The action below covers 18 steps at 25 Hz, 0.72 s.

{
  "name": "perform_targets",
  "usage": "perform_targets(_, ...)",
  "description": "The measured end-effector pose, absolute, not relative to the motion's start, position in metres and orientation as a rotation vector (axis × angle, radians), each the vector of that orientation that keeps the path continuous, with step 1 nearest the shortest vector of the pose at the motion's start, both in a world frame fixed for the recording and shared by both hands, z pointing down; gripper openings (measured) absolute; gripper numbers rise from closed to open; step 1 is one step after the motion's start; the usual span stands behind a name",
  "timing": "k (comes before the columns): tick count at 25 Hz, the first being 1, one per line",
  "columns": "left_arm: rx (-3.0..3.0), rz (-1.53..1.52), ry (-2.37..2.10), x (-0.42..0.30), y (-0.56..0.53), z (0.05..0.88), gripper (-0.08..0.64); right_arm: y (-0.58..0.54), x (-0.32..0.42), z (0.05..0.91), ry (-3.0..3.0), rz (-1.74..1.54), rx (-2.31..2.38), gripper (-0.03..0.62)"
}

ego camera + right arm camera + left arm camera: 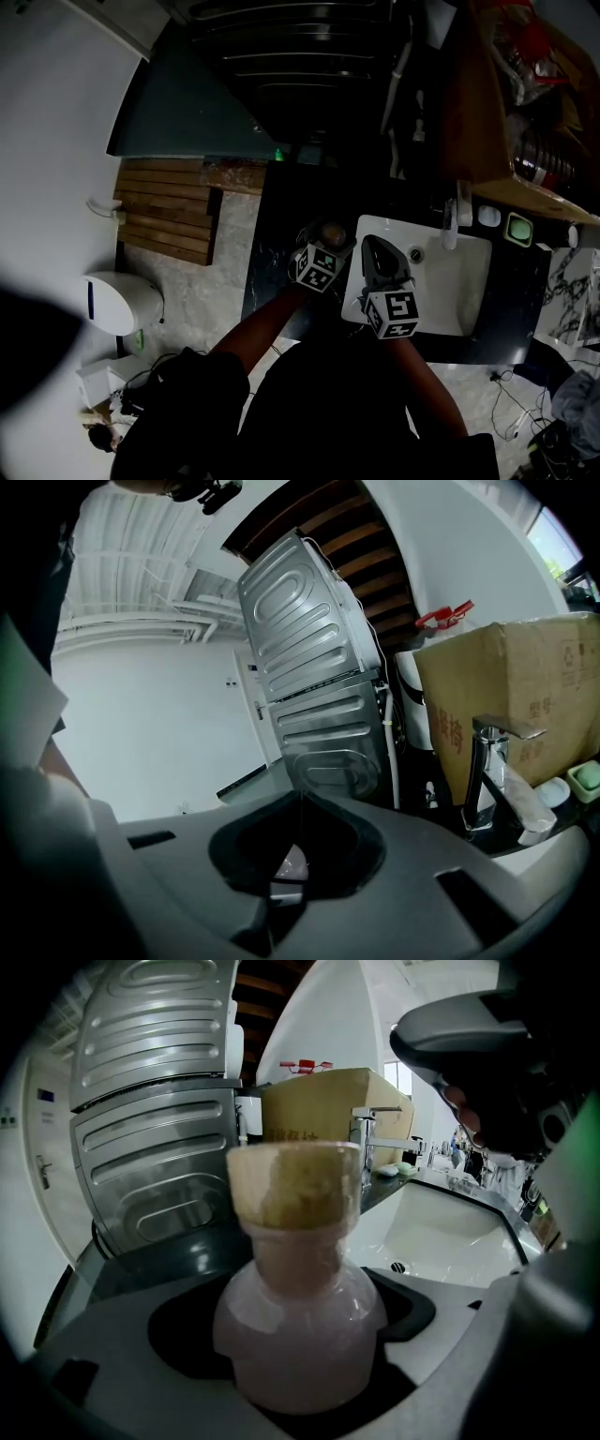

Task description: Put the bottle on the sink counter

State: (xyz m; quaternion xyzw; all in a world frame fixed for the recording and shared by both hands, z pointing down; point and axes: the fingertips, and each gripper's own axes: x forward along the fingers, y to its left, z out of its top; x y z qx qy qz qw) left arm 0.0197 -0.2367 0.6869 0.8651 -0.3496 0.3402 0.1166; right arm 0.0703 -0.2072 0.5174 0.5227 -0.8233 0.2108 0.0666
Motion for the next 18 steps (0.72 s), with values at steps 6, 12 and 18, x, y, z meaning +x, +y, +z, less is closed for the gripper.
perform_targets(6,2.516,1.0,-1.008,0.02,-0.238,0.687,0.394,-0.2,0.07,0.518,-2.479,0.633,1.567,0.04)
perform_targets(12,2.514,0.996,-1.017,0.019,-0.237,0.688,0.394,-0.193,0.066,0.518,-2.481,0.628,1.555,0.04)
perform_targets(18,2.531,0.998,-1.038,0.017,-0.235,0.685,0.397,-0.189,0.072,0.516,-2.476,0.616,1.57,0.04)
